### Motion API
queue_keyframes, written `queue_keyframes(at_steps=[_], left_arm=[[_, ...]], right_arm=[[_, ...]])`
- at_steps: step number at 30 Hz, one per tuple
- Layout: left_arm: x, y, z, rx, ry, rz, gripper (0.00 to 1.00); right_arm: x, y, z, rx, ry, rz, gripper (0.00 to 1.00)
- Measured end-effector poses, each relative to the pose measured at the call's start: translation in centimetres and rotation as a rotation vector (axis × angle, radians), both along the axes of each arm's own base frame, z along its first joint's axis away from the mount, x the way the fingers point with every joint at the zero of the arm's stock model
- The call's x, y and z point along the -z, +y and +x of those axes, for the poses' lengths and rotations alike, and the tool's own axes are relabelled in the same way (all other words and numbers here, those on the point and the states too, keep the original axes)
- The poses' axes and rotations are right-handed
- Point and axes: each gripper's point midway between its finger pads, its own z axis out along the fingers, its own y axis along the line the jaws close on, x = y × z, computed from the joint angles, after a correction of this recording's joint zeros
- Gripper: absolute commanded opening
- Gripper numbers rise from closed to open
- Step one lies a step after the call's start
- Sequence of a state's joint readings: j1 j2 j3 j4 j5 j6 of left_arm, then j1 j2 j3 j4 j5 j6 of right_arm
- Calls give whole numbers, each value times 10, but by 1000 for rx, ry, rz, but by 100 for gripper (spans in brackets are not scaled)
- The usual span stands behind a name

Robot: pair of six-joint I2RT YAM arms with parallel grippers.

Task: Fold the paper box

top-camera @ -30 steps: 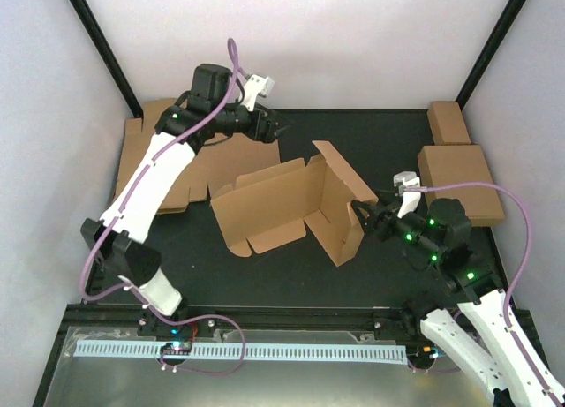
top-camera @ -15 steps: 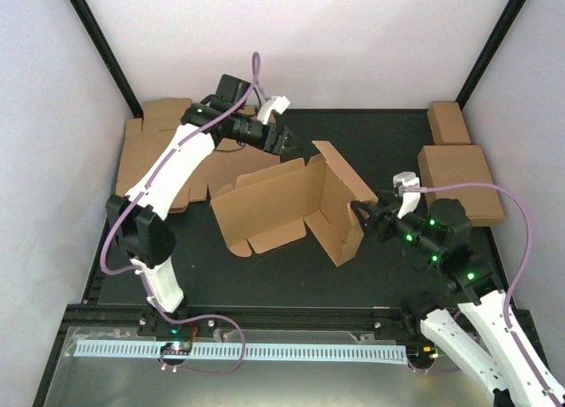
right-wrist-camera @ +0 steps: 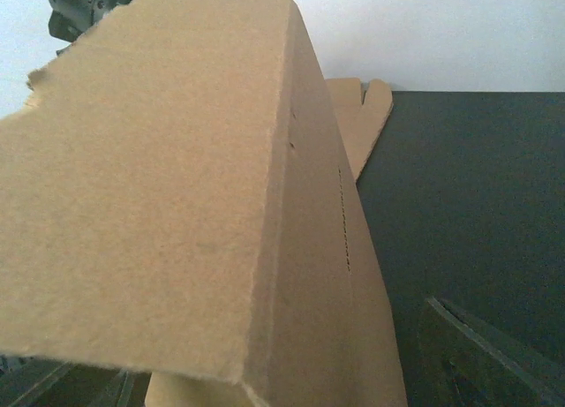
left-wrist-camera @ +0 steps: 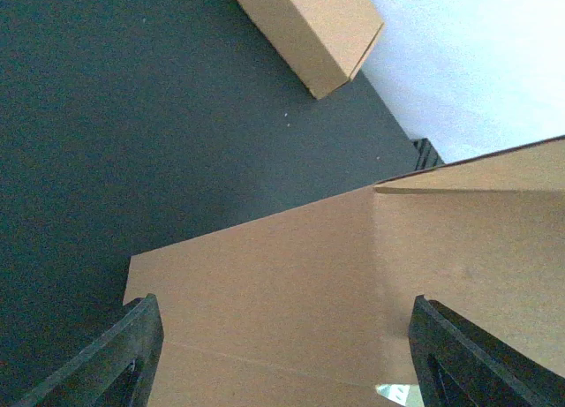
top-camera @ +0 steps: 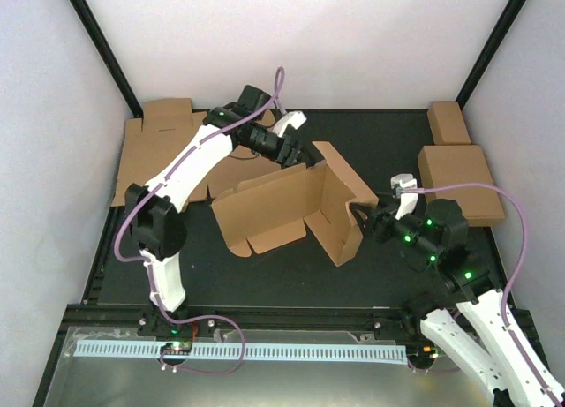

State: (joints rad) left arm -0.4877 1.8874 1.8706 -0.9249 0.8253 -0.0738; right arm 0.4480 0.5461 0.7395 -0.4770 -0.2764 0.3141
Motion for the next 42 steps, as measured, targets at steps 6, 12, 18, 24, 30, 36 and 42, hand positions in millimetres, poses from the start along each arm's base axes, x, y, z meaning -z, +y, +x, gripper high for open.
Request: queue_keyframes(at_steps=[6, 12, 18, 24, 30, 36, 42], left_arm=[[11, -5, -2, 15, 14, 31, 79], [9, -6, 1, 15, -6, 46, 76], [9, -7, 1, 19, -6, 50, 74], [11, -9, -2, 27, 1, 55, 74], [11, -10, -1, 29, 0, 58, 73], [11, -10, -1, 26, -7, 68, 73], [11, -11, -1, 27, -8, 71, 73]], right_arm=[[7, 1, 1, -1, 16, -8, 77], [16, 0, 3, 3, 41, -35, 57], [26, -1, 6, 10, 72, -65, 47], [28, -1, 7, 12, 76, -75, 51], [25, -4, 5, 14, 49, -93, 67], [2, -9, -3, 18, -28, -80, 75], [-30, -11, -13, 5, -116, -45, 80]])
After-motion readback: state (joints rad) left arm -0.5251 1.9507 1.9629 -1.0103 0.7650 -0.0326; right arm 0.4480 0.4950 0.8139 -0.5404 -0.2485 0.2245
